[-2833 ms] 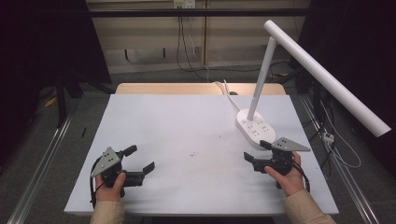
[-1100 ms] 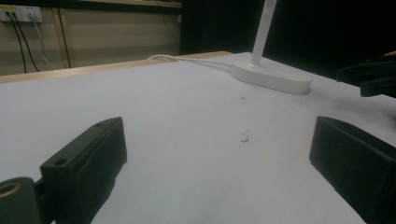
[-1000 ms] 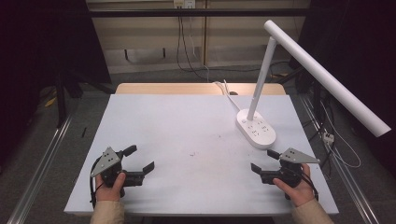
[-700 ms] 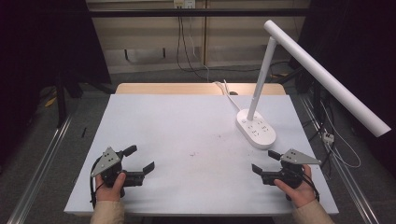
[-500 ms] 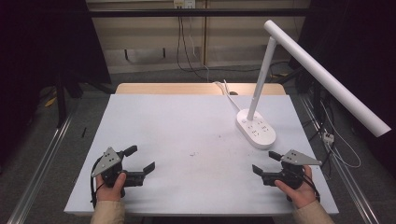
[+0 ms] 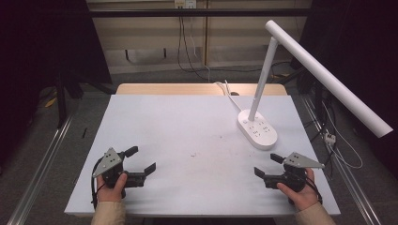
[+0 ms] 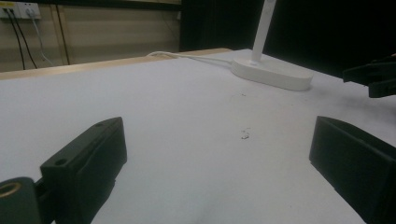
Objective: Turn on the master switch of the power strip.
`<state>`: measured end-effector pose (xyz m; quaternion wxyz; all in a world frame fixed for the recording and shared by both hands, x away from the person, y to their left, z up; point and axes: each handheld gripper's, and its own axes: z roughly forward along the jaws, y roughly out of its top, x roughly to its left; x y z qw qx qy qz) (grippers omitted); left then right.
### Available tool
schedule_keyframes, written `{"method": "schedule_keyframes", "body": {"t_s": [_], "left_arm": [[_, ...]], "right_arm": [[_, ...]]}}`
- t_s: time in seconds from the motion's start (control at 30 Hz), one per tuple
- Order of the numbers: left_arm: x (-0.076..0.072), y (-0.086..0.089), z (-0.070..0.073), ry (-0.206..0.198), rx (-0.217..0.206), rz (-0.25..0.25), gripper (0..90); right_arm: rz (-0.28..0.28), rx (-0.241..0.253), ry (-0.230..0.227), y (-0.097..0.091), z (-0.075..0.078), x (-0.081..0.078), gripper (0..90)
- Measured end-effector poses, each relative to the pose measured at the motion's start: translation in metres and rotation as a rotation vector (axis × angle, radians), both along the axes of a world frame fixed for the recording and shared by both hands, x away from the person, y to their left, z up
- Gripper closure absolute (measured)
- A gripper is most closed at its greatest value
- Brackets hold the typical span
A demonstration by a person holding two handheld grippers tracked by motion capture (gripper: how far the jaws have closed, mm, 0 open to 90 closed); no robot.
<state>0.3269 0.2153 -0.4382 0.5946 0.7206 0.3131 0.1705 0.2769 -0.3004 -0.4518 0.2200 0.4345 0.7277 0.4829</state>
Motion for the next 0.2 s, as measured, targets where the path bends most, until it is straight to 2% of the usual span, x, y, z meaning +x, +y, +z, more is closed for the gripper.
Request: {"method": "schedule_keyframes", "body": {"t_s": [0.2], "left_arm": [[0.0004, -0.0004, -0.0004, 0.003, 0.002, 0.001, 3.8]], "right_arm": [[0.004, -0.008, -0.002, -0.0001, -0.0002, 0.0002, 12.5]]}}
